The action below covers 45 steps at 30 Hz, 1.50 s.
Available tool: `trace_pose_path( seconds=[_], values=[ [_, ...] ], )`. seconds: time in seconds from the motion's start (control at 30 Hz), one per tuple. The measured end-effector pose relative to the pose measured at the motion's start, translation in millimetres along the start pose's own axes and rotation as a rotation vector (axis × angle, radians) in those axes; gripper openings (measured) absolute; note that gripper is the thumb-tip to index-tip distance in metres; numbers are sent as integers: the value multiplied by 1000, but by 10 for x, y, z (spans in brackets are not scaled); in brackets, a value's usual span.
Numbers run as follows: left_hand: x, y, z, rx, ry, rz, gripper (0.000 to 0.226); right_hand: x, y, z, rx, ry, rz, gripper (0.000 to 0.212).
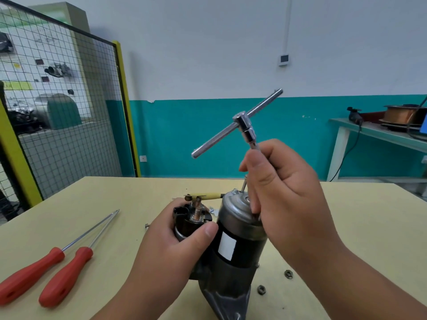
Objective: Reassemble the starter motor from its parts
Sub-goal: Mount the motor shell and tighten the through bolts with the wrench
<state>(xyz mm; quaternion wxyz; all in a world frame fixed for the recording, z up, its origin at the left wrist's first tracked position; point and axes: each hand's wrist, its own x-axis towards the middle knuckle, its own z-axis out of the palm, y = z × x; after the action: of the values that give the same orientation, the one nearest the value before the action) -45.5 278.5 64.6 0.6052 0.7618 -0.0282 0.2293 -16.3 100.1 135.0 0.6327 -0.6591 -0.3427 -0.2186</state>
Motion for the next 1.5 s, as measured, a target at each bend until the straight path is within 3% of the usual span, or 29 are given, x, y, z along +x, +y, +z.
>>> trace_pose_path(
  seconds=[0.17, 0.3, 0.5, 0.7, 0.9, 1.17, 1.23, 1.33, 1.5],
  values=[
    [38, -27, -21, -55, 35, -23, 40, 62, 44, 26, 143, -34, 213, 28],
    [60, -68, -39, -116, 54, -72, 20, 130, 77, 8, 368, 14, 323, 26],
    [70, -96, -48, -120, 36, -62, 37, 269, 25, -117, 843, 216, 531, 26],
    [88, -109, -21, -122, 74, -105, 20, 236, 65, -99, 540, 146, 483, 32],
    [103, -138, -38, -115, 77, -104, 45, 175, 114, -30, 319, 51, 390, 32],
    [103, -137, -41, -72, 70, -88, 42, 151, 76, -74, 67, -94, 246, 23],
    [111, -134, -38, -65, 71, -99, 34, 146, 82, -98, 53, -128, 207, 20],
    [100, -133, -44, -87, 53, -87, 42, 126, 107, -90, 93, -146, 180, 14],
    [95, -142, -45, -72, 44, -68, 44, 108, 182, -11, 223, -51, 186, 6]
  ],
)
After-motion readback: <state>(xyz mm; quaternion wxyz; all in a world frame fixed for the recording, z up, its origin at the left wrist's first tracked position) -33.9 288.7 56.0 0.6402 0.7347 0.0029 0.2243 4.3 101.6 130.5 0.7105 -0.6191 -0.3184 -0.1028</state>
